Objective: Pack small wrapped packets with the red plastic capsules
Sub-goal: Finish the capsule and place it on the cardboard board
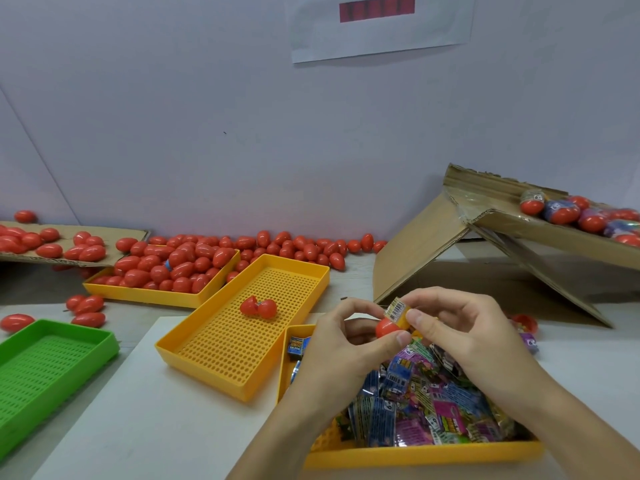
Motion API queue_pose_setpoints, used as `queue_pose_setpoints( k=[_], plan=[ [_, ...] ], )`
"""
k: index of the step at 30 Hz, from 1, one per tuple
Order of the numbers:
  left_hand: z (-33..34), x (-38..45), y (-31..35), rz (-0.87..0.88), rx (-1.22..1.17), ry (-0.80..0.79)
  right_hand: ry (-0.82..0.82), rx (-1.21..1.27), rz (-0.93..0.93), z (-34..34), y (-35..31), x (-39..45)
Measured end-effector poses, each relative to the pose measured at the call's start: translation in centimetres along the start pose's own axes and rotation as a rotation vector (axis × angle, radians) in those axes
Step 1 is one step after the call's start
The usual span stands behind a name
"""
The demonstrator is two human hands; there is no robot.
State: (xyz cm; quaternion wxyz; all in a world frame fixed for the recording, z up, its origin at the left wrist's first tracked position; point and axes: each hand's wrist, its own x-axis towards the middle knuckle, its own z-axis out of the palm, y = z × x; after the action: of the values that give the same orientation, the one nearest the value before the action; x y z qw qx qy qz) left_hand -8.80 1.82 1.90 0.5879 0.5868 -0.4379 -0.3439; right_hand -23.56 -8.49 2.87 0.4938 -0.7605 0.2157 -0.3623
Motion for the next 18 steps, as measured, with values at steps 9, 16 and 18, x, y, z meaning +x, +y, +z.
queue_pose_setpoints(
  k=[9,16,18],
  plan=[
    [-0.02,0.12,-0.4,0.011,0.047,-0.005,-0.022,-0.029,-0.008,0.04,0.01,-0.01],
    [0.03,0.28,-0.75,0.041,0.077,-0.011,-0.042,-0.069,-0.023,0.18,0.23,0.12],
    [0.0,0.29,-0.81,0.048,0.065,-0.008,-0.048,-0.085,-0.028,0.17,0.33,0.16]
  ],
)
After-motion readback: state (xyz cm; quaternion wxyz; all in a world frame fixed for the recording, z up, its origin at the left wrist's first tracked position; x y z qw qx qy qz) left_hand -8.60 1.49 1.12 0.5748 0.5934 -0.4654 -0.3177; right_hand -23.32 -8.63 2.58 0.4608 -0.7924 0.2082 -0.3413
